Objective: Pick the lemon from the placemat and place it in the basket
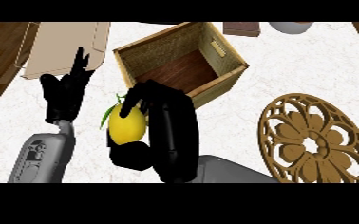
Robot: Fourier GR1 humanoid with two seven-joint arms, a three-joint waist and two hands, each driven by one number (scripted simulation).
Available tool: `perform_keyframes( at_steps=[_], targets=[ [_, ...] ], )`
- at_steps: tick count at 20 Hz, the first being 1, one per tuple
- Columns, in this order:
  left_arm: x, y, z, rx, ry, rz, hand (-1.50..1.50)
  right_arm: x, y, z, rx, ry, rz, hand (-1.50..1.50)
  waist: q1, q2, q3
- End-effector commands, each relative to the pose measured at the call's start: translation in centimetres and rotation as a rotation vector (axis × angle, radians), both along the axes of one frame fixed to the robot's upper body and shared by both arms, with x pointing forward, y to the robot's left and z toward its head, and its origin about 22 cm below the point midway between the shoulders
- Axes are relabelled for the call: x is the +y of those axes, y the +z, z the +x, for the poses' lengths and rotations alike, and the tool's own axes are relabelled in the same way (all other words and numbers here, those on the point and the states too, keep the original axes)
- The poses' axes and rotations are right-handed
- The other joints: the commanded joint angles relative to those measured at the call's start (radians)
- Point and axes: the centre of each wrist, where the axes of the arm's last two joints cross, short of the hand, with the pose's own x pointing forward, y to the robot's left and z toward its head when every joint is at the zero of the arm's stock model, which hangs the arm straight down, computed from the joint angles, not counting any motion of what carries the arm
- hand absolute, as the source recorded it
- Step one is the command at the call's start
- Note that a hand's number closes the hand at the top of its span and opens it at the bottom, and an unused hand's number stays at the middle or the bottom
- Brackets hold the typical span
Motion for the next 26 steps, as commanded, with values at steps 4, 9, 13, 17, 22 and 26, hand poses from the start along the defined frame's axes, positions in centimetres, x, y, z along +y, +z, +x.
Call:
perform_keyframes(
  at_steps=[4, 9, 13, 17, 22, 26],
  targets=[
    [0.2, 0.4, 0.3, -0.009, 0.003, 0.006, 0.00, 2.1, 4.8, 3.5, 0.002, -0.160, 0.089, 1.50, 0.006, 0.004, -0.001],
    [-0.9, -0.5, 0.1, -0.001, -0.003, -0.012, 0.00, 3.8, 8.8, 5.7, 0.008, -0.241, 0.055, 1.50, -0.002, 0.003, -0.001],
    [-0.5, 0.0, 0.0, -0.014, 0.002, -0.004, 0.00, 5.4, 10.3, 7.6, 0.027, -0.321, -0.031, 1.50, 0.008, 0.007, 0.000],
    [-0.8, -0.2, 0.3, -0.024, -0.005, 0.009, 0.00, 6.7, 12.5, 8.9, 0.044, -0.358, -0.069, 1.50, 0.004, 0.017, 0.000],
    [0.7, 0.7, 0.3, -0.032, 0.004, 0.003, 0.00, 6.9, 11.8, 11.7, 0.104, -0.438, -0.154, 1.50, 0.008, 0.023, 0.000],
    [-0.4, 0.1, -0.1, -0.026, -0.001, -0.005, 0.00, 6.6, 11.1, 13.2, 0.136, -0.456, -0.139, 1.50, 0.003, 0.026, 0.002]
  ],
)
